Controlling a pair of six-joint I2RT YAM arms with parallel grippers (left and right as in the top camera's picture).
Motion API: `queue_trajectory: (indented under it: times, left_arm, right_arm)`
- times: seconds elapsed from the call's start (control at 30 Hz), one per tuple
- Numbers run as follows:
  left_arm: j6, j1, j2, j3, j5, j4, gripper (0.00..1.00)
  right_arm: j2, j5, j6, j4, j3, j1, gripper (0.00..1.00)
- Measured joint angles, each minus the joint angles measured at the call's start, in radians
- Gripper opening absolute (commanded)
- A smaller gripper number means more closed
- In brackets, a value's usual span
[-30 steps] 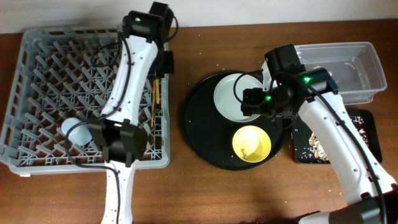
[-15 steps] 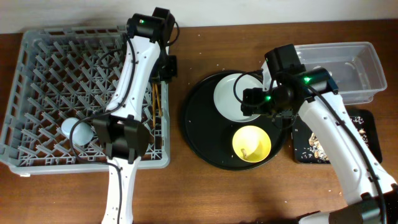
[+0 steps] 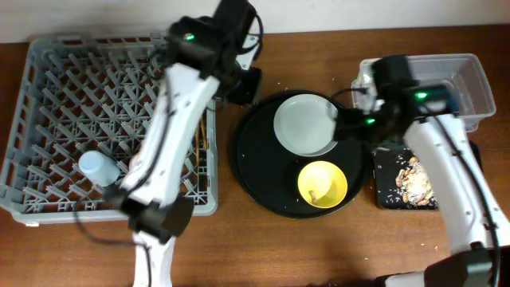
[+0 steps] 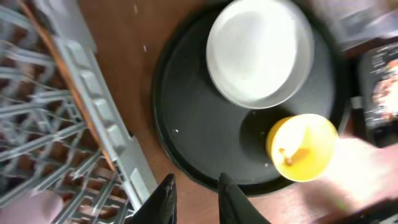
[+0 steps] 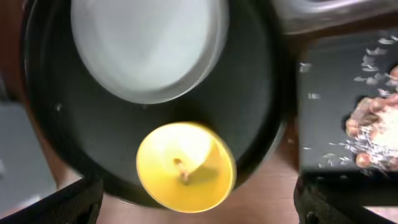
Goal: Sort waste into correct bins and load items into the dishwasher rack
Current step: 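Grasp the yellow bowl with left gripper and move it to rack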
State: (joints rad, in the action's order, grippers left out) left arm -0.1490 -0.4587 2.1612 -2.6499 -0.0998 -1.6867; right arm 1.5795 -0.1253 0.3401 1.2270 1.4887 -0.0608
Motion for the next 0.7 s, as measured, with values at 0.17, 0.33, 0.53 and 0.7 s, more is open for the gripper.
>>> queue_trajectory:
  times: [0.17, 0.33, 0.53, 0.7]
  left_arm:
    - [0.003, -0.014, -0.378, 0.24, 0.007, 0.01, 0.44]
    - [0.003, -0.119, -0.41, 0.707, -0.054, 0.384, 0.52]
    - [-0.069, -0.219, -0.374, 1.3, -0.163, 1.046, 0.51]
    - [-0.155, -0.258, -0.254, 1.329, -0.286, 1.131, 0.41]
  right_arm:
    - [0.003, -0.136, -0.03, 0.045, 0.001, 0.467, 0.98]
    - [0.003, -0.171, -0.038, 0.051, 0.001, 0.533, 0.98]
    - [0.003, -0.18, -0.045, 0.055, 0.002, 0.533, 0.98]
    - [0.003, -0.18, -0.049, 0.055, 0.002, 0.533, 0.98]
